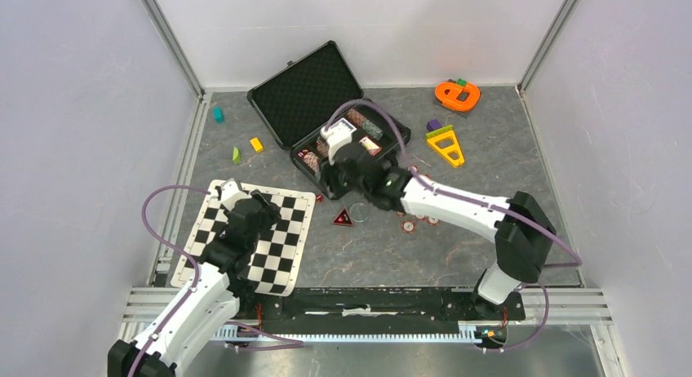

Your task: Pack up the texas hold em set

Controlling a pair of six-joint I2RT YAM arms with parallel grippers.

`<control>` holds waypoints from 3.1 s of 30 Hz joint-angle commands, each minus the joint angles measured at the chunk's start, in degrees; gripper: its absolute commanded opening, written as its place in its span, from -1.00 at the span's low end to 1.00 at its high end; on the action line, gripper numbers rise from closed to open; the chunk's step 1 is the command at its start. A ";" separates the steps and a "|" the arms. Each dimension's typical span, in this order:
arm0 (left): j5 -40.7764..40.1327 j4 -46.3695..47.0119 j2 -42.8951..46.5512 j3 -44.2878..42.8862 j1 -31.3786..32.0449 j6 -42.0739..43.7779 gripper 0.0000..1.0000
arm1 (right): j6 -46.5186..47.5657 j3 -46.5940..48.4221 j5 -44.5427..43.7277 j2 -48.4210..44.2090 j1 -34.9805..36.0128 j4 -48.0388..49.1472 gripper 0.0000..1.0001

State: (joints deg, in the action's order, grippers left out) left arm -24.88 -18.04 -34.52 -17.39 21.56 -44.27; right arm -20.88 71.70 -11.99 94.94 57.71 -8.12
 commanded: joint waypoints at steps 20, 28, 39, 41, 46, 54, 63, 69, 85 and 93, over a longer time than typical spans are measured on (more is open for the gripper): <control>4.66 5.97 2.13 1.65 -0.28 4.91 0.29 | 31.94 28.19 13.45 23.13 -31.70 4.79 -1.00; 5.42 6.46 2.94 2.09 -0.22 4.89 0.27 | 38.10 32.71 17.47 31.17 -33.44 14.38 -1.00; 6.51 7.32 1.15 1.74 -0.24 5.24 0.25 | 38.62 38.33 16.69 39.72 -33.38 21.21 -0.94; 6.67 7.32 1.12 1.74 -0.25 5.42 0.25 | 38.44 38.26 15.56 40.46 -33.37 22.47 -0.86; 6.60 7.67 1.37 1.74 -0.21 5.94 0.24 | 39.10 37.46 13.09 40.63 -33.37 22.87 -0.12; 7.21 7.50 2.57 2.07 -0.26 6.82 0.22 | 35.16 31.49 12.97 34.09 -33.37 24.82 0.35; 8.18 8.45 3.77 2.84 -0.21 7.27 0.22 | 32.22 34.03 6.25 35.82 -33.37 27.73 0.26; 9.80 9.43 2.32 2.64 -0.25 7.60 0.22 | 30.14 40.70 8.12 42.39 -33.37 28.34 0.18; 10.78 10.22 0.77 2.27 -0.22 7.97 0.24 | 32.84 33.62 3.91 40.45 -33.35 24.07 0.11; 10.90 10.22 0.86 2.36 -0.22 8.10 0.24 | 31.04 34.48 6.97 39.02 -33.39 20.29 0.11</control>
State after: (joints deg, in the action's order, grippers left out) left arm -14.46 -10.15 -33.76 -14.59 21.56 -38.20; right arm 10.50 105.21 -5.23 135.79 24.64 16.21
